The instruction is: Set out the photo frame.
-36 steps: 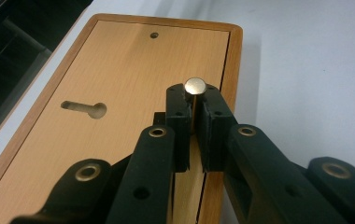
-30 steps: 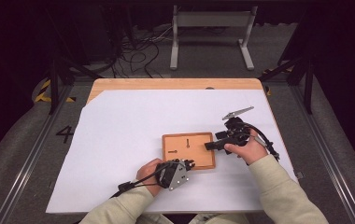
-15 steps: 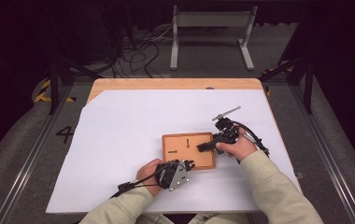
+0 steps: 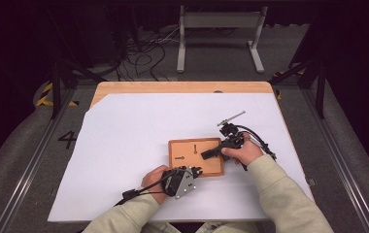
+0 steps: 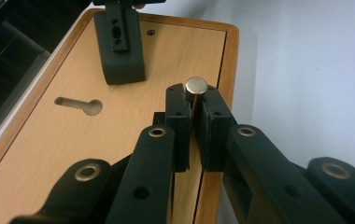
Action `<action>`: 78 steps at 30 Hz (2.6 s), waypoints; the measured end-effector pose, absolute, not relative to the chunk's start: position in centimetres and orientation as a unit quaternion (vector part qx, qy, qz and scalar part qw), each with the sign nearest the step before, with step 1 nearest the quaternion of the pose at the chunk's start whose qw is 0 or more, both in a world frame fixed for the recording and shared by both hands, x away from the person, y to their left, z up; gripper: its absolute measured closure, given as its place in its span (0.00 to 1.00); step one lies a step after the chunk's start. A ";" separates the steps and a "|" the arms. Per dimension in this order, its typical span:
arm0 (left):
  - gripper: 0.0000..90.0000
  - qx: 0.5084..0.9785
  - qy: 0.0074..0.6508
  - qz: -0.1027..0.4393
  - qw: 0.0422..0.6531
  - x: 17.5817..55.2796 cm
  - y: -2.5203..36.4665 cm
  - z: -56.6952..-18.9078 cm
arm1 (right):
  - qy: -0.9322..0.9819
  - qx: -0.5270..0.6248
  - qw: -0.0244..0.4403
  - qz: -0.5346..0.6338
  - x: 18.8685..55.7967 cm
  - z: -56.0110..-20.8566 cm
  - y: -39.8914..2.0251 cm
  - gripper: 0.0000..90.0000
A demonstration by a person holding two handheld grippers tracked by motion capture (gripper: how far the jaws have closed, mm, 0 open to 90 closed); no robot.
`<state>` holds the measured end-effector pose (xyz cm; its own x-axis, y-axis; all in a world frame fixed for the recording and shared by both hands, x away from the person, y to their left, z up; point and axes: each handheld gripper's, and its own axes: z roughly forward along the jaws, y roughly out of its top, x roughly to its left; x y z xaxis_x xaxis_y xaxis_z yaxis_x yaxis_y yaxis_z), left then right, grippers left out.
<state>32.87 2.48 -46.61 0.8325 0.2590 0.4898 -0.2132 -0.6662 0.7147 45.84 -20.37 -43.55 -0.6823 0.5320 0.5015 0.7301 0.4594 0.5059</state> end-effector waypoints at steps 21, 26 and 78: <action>0.53 0.838 0.095 0.161 0.513 33.8 6.6 -43.1 | -0.863 -0.336 0.128 -0.354 44.8 -42.4 -20.8 0.45; 0.40 0.826 0.134 0.145 0.528 34.6 8.7 -42.0 | -0.874 -0.319 0.092 -0.356 43.8 -41.9 -20.6 0.44; 0.34 0.795 0.270 0.195 0.507 37.5 15.5 -42.8 | -0.932 -0.062 -0.147 -0.325 31.9 -40.3 -20.6 0.66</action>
<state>37.49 15.47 -42.80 0.7780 0.6272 0.0364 0.2315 -0.3400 0.9115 31.86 -20.61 -40.35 -0.9493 0.2102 -0.2336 0.0197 0.7817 0.6234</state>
